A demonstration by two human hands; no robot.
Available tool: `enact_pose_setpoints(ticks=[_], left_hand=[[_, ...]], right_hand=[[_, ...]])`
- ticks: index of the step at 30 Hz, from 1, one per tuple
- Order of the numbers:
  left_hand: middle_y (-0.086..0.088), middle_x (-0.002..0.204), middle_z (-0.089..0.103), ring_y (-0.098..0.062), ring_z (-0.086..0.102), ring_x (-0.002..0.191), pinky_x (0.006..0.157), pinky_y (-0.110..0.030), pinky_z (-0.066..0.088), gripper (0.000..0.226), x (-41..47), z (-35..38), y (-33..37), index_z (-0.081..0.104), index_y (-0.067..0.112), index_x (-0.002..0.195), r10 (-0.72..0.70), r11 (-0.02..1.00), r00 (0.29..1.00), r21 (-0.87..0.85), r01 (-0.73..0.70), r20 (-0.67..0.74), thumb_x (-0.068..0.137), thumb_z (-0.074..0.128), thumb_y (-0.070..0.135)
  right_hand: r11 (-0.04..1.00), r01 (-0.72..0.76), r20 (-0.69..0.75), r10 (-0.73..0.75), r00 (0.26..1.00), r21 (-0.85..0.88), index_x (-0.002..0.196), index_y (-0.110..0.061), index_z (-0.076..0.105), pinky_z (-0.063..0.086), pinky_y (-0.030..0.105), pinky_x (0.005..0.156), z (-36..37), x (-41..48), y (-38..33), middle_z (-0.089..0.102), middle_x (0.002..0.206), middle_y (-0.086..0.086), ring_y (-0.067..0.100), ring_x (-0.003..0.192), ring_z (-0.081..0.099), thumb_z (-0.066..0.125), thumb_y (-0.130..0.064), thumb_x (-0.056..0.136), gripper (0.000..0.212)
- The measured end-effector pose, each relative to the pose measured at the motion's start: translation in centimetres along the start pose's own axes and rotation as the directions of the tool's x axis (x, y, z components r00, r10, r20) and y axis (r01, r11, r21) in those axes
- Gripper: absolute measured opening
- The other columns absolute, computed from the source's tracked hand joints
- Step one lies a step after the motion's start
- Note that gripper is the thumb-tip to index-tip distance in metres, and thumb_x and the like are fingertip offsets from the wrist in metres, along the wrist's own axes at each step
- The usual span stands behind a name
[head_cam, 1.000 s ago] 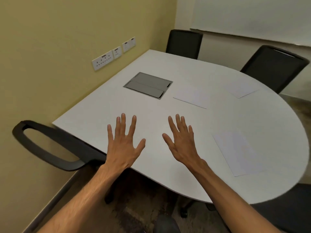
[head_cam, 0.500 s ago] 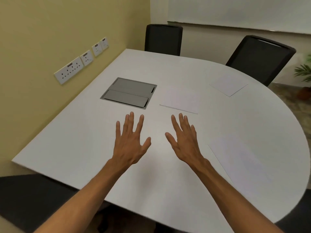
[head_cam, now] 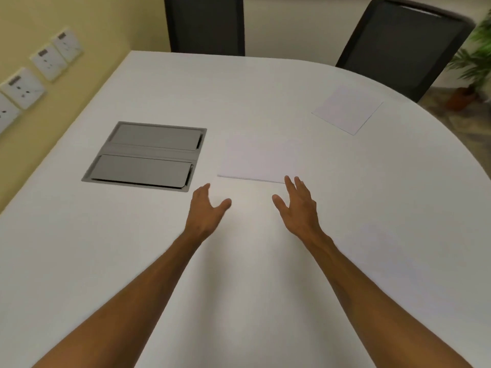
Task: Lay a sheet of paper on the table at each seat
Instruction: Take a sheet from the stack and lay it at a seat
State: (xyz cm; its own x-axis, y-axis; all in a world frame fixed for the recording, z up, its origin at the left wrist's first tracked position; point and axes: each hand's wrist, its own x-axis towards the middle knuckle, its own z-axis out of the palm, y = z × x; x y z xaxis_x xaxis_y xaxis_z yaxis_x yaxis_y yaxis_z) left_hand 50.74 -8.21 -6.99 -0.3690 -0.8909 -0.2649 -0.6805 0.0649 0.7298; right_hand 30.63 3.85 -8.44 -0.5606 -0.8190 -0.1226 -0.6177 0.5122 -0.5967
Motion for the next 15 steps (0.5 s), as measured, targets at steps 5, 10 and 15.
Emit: enact_pose_setpoints(ticks=[5, 10, 15], left_hand=[[-0.01, 0.158, 0.037, -0.026, 0.04, 0.143, 0.116, -0.043, 0.036, 0.084, 7.5, 2.5, -1.6, 0.033, 0.014, 0.155, -0.186, 0.955, 0.982, -0.231, 0.186, 0.022, 0.086, 0.074, 0.039], [-0.007, 0.155, 0.042, -0.025, 0.045, 0.138, 0.105, -0.036, 0.036, 0.081, 13.8, 4.1, -2.6, 0.035, 0.012, 0.153, -0.259, 0.908, 0.966, -0.334, 0.252, 0.026, 0.086, 0.075, 0.034], [-0.01, 0.155, 0.042, -0.03, 0.045, 0.137, 0.113, -0.042, 0.036, 0.081, 18.4, 5.3, -3.0, 0.032, 0.01, 0.153, -0.342, 0.867, 0.938, -0.366, 0.339, 0.059, 0.087, 0.074, 0.028]], right_hand=[[0.96, -0.187, -0.06, 0.203, 0.977, 0.211, 0.153, -0.014, 0.035, 0.029, 0.041, 0.119, 1.1, 6.2, 2.9, 0.032, 0.16, 0.009, 0.025, 0.146, 0.03, 0.054, -0.037, 0.1, 0.061], [0.883, -0.339, -0.093, 0.387, 0.918, 0.325, 0.147, -0.011, 0.044, 0.041, 0.032, 0.102, 2.1, 11.8, 5.0, 0.043, 0.149, 0.013, 0.029, 0.133, 0.048, 0.059, -0.035, 0.097, 0.057], [0.804, -0.497, -0.097, 0.552, 0.828, 0.325, 0.14, -0.005, 0.049, 0.044, 0.034, 0.095, 3.7, 15.6, 6.1, 0.051, 0.142, 0.014, 0.032, 0.126, 0.053, 0.064, -0.026, 0.093, 0.054]])
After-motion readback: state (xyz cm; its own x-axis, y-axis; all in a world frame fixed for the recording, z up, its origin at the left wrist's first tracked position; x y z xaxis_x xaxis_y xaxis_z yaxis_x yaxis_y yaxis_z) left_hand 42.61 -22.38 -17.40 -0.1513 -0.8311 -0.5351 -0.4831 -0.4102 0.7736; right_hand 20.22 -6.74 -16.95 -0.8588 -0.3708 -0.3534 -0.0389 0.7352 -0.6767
